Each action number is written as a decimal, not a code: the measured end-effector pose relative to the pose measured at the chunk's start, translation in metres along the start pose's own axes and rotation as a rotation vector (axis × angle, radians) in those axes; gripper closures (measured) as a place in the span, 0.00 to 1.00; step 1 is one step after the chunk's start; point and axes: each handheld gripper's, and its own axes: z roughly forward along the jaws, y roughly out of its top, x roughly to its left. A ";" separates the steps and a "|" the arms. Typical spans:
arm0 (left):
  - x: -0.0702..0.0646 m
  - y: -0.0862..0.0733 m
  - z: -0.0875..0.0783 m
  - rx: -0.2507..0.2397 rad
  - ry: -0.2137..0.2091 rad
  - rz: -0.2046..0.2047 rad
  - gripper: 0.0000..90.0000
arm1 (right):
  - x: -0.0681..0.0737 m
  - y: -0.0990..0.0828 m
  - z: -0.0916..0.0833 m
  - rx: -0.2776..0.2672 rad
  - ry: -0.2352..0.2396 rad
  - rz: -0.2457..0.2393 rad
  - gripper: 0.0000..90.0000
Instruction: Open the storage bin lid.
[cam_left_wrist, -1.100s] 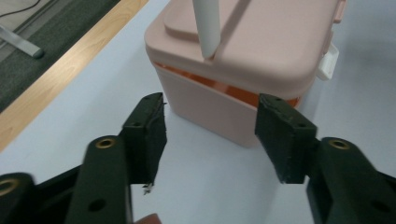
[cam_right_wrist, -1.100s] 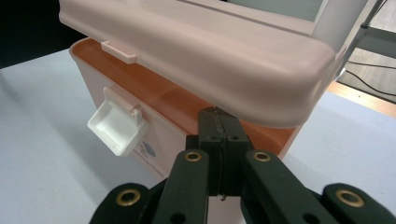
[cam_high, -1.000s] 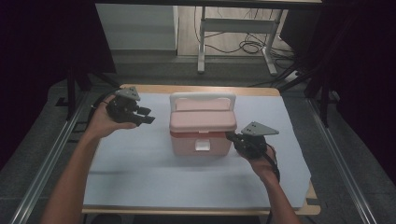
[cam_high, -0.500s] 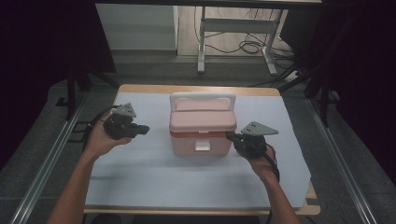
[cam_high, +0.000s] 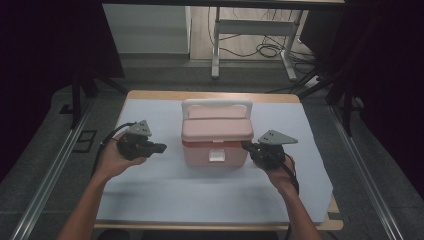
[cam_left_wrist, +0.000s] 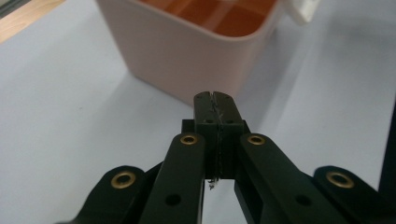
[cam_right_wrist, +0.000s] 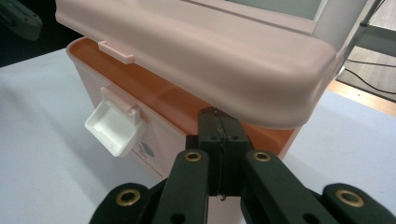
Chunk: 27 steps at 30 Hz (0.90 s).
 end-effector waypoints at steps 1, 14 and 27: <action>-0.003 0.001 0.001 -0.002 -0.006 0.006 1.00 | 0.000 0.000 0.000 0.003 0.000 -0.002 1.00; -0.030 0.012 0.019 -0.026 -0.041 0.048 1.00 | 0.000 0.001 0.000 -0.001 -0.002 -0.002 1.00; -0.049 0.031 0.037 -0.052 -0.056 0.086 1.00 | 0.001 0.002 0.001 -0.002 0.000 -0.005 1.00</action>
